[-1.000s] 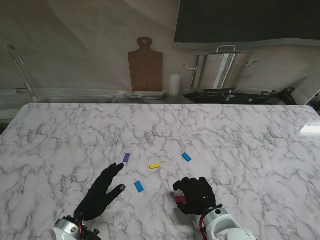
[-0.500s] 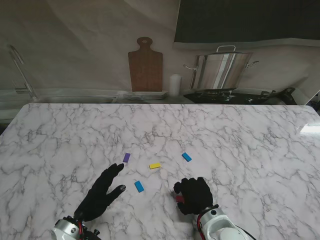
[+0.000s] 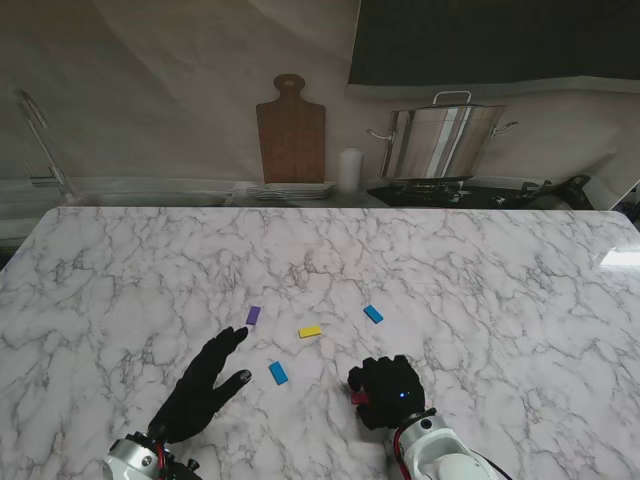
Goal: Arrange dominoes in a row
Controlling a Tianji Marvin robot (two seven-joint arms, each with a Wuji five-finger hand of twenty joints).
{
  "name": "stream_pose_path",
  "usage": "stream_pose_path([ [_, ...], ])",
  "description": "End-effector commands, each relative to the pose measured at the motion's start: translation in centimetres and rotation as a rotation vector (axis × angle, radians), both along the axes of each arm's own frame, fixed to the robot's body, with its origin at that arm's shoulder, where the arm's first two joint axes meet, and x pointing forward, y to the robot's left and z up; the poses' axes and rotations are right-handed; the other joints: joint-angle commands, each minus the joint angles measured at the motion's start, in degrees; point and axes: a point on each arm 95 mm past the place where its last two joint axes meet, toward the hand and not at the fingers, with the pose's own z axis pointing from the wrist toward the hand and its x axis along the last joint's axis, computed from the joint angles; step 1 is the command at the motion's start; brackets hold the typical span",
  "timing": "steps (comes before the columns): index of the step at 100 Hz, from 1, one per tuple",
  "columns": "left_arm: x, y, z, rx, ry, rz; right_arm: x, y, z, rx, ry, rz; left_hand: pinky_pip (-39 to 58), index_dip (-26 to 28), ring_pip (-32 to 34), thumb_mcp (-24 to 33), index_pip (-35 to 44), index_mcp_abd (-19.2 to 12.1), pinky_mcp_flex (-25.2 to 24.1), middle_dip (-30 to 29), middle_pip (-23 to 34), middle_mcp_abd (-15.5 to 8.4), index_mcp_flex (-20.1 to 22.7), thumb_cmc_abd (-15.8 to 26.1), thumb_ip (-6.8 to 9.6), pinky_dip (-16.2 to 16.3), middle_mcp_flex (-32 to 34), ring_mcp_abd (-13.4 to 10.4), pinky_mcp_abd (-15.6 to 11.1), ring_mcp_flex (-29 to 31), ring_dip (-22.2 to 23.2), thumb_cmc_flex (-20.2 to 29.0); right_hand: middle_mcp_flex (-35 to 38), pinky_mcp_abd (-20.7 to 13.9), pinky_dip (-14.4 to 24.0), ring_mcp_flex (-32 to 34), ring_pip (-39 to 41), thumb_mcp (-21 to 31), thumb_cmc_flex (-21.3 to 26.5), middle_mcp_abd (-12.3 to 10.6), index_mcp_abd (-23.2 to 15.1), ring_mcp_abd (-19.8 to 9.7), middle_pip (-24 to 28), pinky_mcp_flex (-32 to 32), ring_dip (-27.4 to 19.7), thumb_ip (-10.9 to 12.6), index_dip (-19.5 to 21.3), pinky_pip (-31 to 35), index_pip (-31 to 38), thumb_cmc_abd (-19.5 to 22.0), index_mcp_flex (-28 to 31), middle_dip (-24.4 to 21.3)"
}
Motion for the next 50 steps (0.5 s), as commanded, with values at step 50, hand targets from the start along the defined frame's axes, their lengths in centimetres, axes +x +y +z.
stream_pose_path([
  [50, -0.23, -0.12, -0.29, 0.0, 0.014, -0.012, 0.18, -0.01, -0.62, -0.019, 0.012, 0.01, -0.06, 0.55, -0.1, -0.34, 0.74, -0.63, 0.0, 0.23, -0.06, -0.69, -0.52, 0.51, 1.43, 1.2, -0.64, -1.17, -1.53, -0.69, 0.56, 1.63, 0.87, -0.62, 1.22, 1.6, 1.09, 0.88, 7.28, -1.07, -7.38, 0.22, 2.21, 0.06, 1.01, -3.11, -12.32, 2.31, 7.48, -3.47, 7.32, 1.73],
])
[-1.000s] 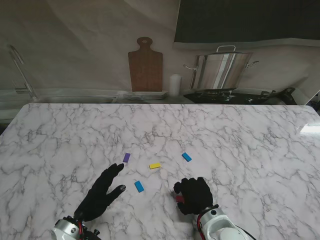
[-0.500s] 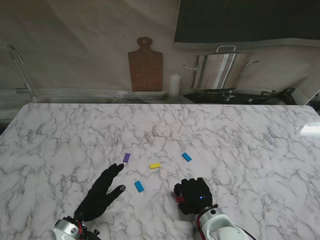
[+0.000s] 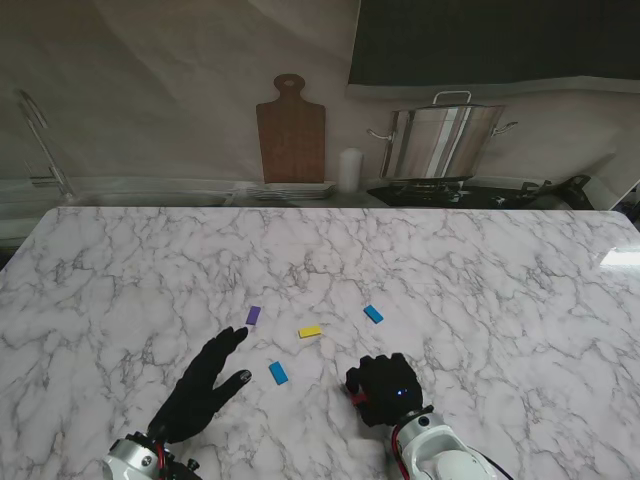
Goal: Arrange dominoes in a row
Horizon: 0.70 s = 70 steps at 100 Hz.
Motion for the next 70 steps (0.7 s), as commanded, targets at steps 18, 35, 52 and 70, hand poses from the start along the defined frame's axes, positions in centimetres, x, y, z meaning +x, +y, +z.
stream_pose_path([
  [18, -0.23, -0.13, -0.28, 0.001, 0.015, -0.012, -0.24, -0.28, -0.64, -0.022, 0.021, 0.0, -0.06, 0.55, -0.1, -0.34, 0.74, -0.69, 0.0, 0.19, -0.08, -0.69, -0.52, 0.5, 1.43, 0.85, -0.64, -1.21, -1.53, -0.67, 0.56, 1.61, 0.91, -0.61, 0.8, 1.07, 1.02, 0.94, 3.22, -0.36, -4.38, 0.25, 1.94, -0.22, 0.89, -1.37, -0.22, 2.27, 4.89, -3.17, 5.54, 1.21],
  [35, -0.21, -0.09, -0.25, 0.001, 0.014, -0.009, -0.27, -0.25, -0.72, -0.022, 0.028, 0.003, -0.06, 0.54, -0.1, -0.33, 0.71, -0.52, 0.0, 0.15, -0.09, -0.67, -0.6, 0.44, 1.43, 0.91, -0.65, -1.17, -1.55, -0.67, 0.57, 1.64, 0.13, -0.43, 0.55, 0.77, -0.44, 1.13, 2.84, -0.59, -4.35, -0.23, 0.84, -0.59, 0.21, -1.51, 4.56, 1.62, 7.5, -3.55, 3.81, 0.7],
  [52, -0.18, -0.04, -0.24, 0.001, 0.013, -0.008, -0.18, -0.26, -0.79, -0.021, 0.029, 0.007, -0.04, 0.52, -0.12, -0.35, 0.65, -0.58, 0.02, -0.02, -0.2, -0.73, -0.7, 0.43, 1.42, 0.98, -0.71, -1.2, -1.62, -0.69, 0.54, 1.63, -0.87, -0.09, 0.16, 0.33, -1.75, 1.28, 2.57, -0.94, -4.12, -0.6, 0.38, -1.32, -0.37, -1.56, 9.11, 0.42, 8.94, -3.92, 1.81, -0.38],
  [70, -0.16, -0.04, -0.25, 0.003, 0.012, -0.008, -0.12, -0.29, -0.85, -0.02, 0.031, 0.011, -0.04, 0.5, -0.12, -0.34, 0.6, -0.73, 0.01, -0.29, -0.26, -0.72, -0.8, 0.45, 1.43, 1.04, -0.72, -1.15, -1.6, -0.68, 0.52, 1.65, -1.4, 0.05, 0.01, 0.01, -2.27, 1.7, 2.67, -0.92, -4.45, -0.74, 0.31, -1.87, -0.56, -1.58, 14.43, -0.33, 10.79, -4.09, 0.49, -0.91],
])
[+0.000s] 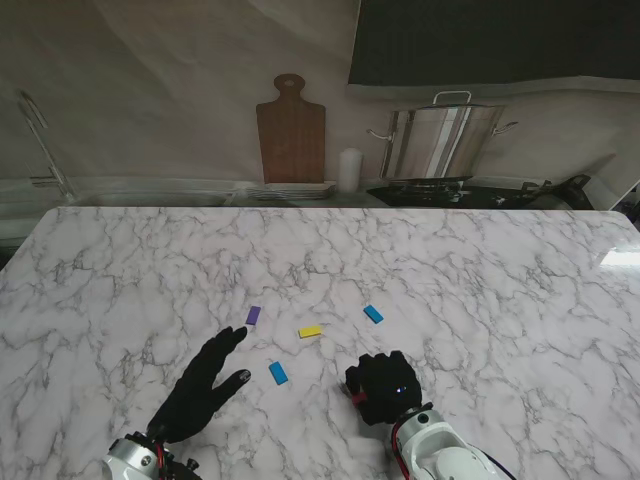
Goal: Arrange dominoes in a row
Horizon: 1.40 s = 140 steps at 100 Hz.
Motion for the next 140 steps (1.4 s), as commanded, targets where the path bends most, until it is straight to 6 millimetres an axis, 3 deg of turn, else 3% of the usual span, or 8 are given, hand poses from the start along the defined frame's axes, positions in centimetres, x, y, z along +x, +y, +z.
stream_pose_path([
  [1, -0.2, -0.12, -0.27, 0.002, 0.013, -0.01, -0.44, -0.34, -0.98, -0.017, 0.028, 0.001, -0.04, 0.49, -0.12, -0.35, 0.61, -0.69, 0.01, -0.31, -0.27, -0.68, -0.79, 0.43, 1.43, 0.86, -0.72, -1.14, -1.59, -0.69, 0.52, 1.65, -1.26, 0.09, -0.02, 0.02, -0.75, 0.83, 2.58, -0.86, -4.47, -0.74, 0.24, -0.71, -0.52, -0.67, 4.7, -0.18, 7.37, -2.11, 0.56, -0.28],
  [20, -0.19, -0.11, -0.27, 0.003, 0.013, -0.009, -0.43, -0.33, -1.1, -0.015, 0.032, 0.004, -0.03, 0.48, -0.12, -0.33, 0.54, -0.53, 0.02, -0.6, -0.31, -0.72, -0.98, 0.42, 1.44, 0.93, -0.74, -1.15, -1.66, -0.69, 0.5, 1.68, 0.95, 0.53, -0.08, 1.59, -3.2, 1.61, 3.0, -0.19, -4.8, -0.19, -3.24, -0.61, -1.82, -0.49, 8.43, -0.63, 7.98, -2.18, -0.01, -2.86],
  [50, -0.14, -0.03, -0.2, 0.002, 0.011, -0.005, -0.39, -0.36, -1.22, -0.013, 0.032, 0.014, -0.02, 0.49, -0.11, -0.39, 0.54, -0.49, 0.02, -0.79, -0.26, -0.61, -0.99, 0.42, 1.42, 1.04, -0.73, -1.13, -1.67, -0.68, 0.51, 1.55, 16.73, 2.17, -0.65, 9.37, -6.36, 3.7, 3.98, -1.06, -8.31, -0.83, -14.92, 3.22, -2.79, -0.17, 11.97, -1.25, 7.62, -3.17, -0.51, -8.38],
  [63, -0.13, -0.01, -0.2, 0.002, 0.01, -0.005, -0.38, -0.34, -1.27, -0.009, 0.032, 0.019, -0.02, 0.49, -0.11, -0.37, 0.54, -0.51, 0.02, -0.81, -0.25, -0.65, -1.0, 0.46, 1.43, 1.07, -0.74, -1.12, -1.67, -0.69, 0.52, 1.56, 20.85, 2.41, -0.83, 11.48, -5.53, 4.35, 4.91, -1.99, -8.92, -1.45, -15.1, 3.84, -2.36, -0.14, 12.54, -1.23, 7.51, -3.33, -0.64, -7.0],
  [76, -0.13, 0.01, -0.19, 0.002, 0.01, -0.004, -0.37, -0.32, -1.31, -0.005, 0.033, 0.021, -0.03, 0.5, -0.11, -0.37, 0.55, -0.51, 0.01, -0.81, -0.24, -0.58, -1.0, 0.42, 1.43, 1.11, -0.75, -1.15, -1.65, -0.69, 0.52, 1.57, 21.64, 2.35, -0.94, 11.48, -4.23, 4.31, 6.15, -2.62, -8.96, -1.62, -12.34, 3.58, -1.62, -0.36, 12.52, -1.21, 6.77, -2.89, -1.15, -2.4],
  [100, -0.13, 0.04, -0.18, 0.002, 0.009, -0.004, -0.4, -0.36, -1.34, -0.009, 0.034, 0.032, -0.03, 0.51, -0.11, -0.33, 0.54, -0.5, 0.01, -0.78, -0.21, -0.62, -1.02, 0.36, 1.45, 1.15, -0.73, -1.14, -1.64, -0.69, 0.51, 1.62, 20.0, 2.16, -0.89, 10.28, -3.52, 3.67, 6.38, -2.94, -8.15, -1.58, -7.99, 2.73, -1.33, -0.52, 7.96, -1.34, 1.56, -2.74, -3.67, -0.28],
  [123, -0.13, 0.05, -0.18, 0.003, 0.008, -0.005, -0.42, -0.44, -1.34, -0.011, 0.028, 0.034, -0.07, 0.52, -0.11, -0.37, 0.55, -0.53, 0.0, -0.76, -0.21, -0.64, -1.01, 0.35, 1.44, 1.14, -0.72, -1.11, -1.62, -0.7, 0.51, 1.58, 18.28, 2.27, -0.03, 8.44, -3.58, 1.68, 4.12, -1.52, -5.67, -0.69, -8.95, 1.17, -1.13, -0.21, -4.53, -1.61, -1.16, -0.93, -0.66, 0.62],
  [140, -0.14, 0.05, -0.19, 0.003, 0.008, -0.006, -0.34, -0.43, -1.29, -0.006, 0.018, 0.03, -0.05, 0.53, -0.11, -0.31, 0.54, -0.53, 0.01, -0.75, -0.21, -0.64, -1.02, 0.32, 1.46, 1.15, -0.72, -1.15, -1.65, -0.68, 0.52, 1.67, 16.98, 2.19, 0.31, 7.42, -3.36, 0.04, 2.01, -1.09, -5.32, -0.37, -8.44, 0.33, -0.92, -0.45, -7.1, -1.5, -0.94, 1.17, 0.96, 1.14],
])
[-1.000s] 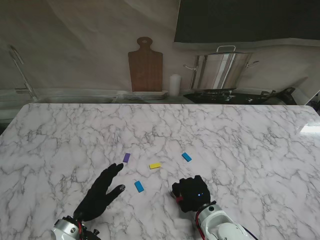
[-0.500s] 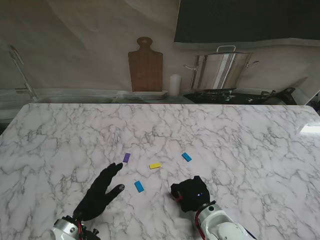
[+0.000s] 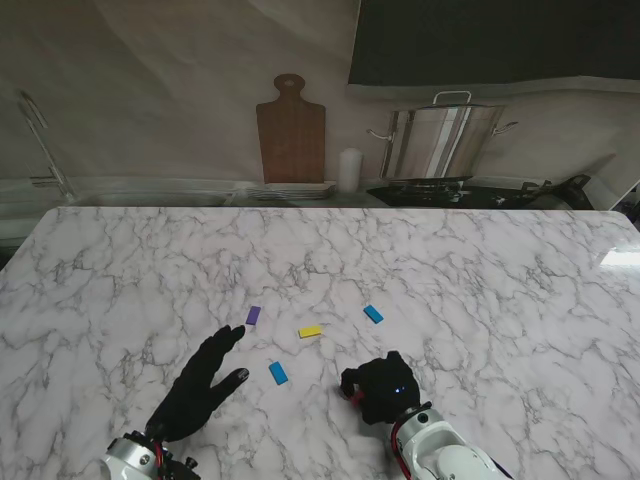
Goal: Arrange dominoes in a row
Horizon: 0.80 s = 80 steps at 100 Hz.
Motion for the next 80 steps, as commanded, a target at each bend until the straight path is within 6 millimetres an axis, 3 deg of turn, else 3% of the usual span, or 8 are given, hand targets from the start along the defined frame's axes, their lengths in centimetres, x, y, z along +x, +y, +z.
stream_pose_path([
  [1, -0.24, -0.15, -0.27, 0.0, 0.013, -0.012, -0.49, -0.4, -1.01, -0.017, 0.024, -0.006, -0.05, 0.52, -0.11, -0.33, 0.53, -0.52, 0.01, -0.4, -0.21, -0.66, -1.04, 0.35, 1.45, 0.97, -0.72, -1.17, -1.61, -0.68, 0.51, 1.62, -0.97, 0.62, 0.92, -1.4, -0.19, -2.53, -1.0, 0.31, 0.79, 0.42, 1.63, -0.96, 0.42, -0.51, -1.63, 0.13, 0.91, -0.29, 1.66, 0.82],
  [49, -0.24, -0.15, -0.24, 0.001, 0.012, -0.012, -0.34, -0.4, -0.75, -0.032, 0.019, -0.014, -0.08, 0.53, -0.12, -0.38, 0.54, -0.48, 0.0, -0.37, -0.2, -0.75, -1.02, 0.38, 1.44, 0.97, -0.7, -1.1, -1.59, -0.7, 0.5, 1.52, -4.23, -0.12, 1.63, -3.31, 1.27, -6.7, -3.71, 0.19, 1.62, 0.41, 6.49, -1.97, 1.2, -0.81, -0.24, 0.32, 2.47, 1.24, 1.78, 1.94],
  [80, -0.24, -0.14, -0.2, 0.0, 0.011, -0.011, -0.22, -0.3, -0.7, -0.035, 0.016, -0.007, -0.08, 0.55, -0.11, -0.3, 0.58, -0.45, 0.01, -0.38, -0.21, -0.68, -0.92, 0.35, 1.47, 0.94, -0.72, -1.1, -1.58, -0.68, 0.5, 1.69, -4.29, 0.05, 1.82, -3.19, 1.75, -6.68, -2.19, -0.13, -1.44, 0.14, 7.71, -2.13, 1.33, -0.74, 0.92, 0.29, 3.52, 1.84, 5.13, 2.34],
])
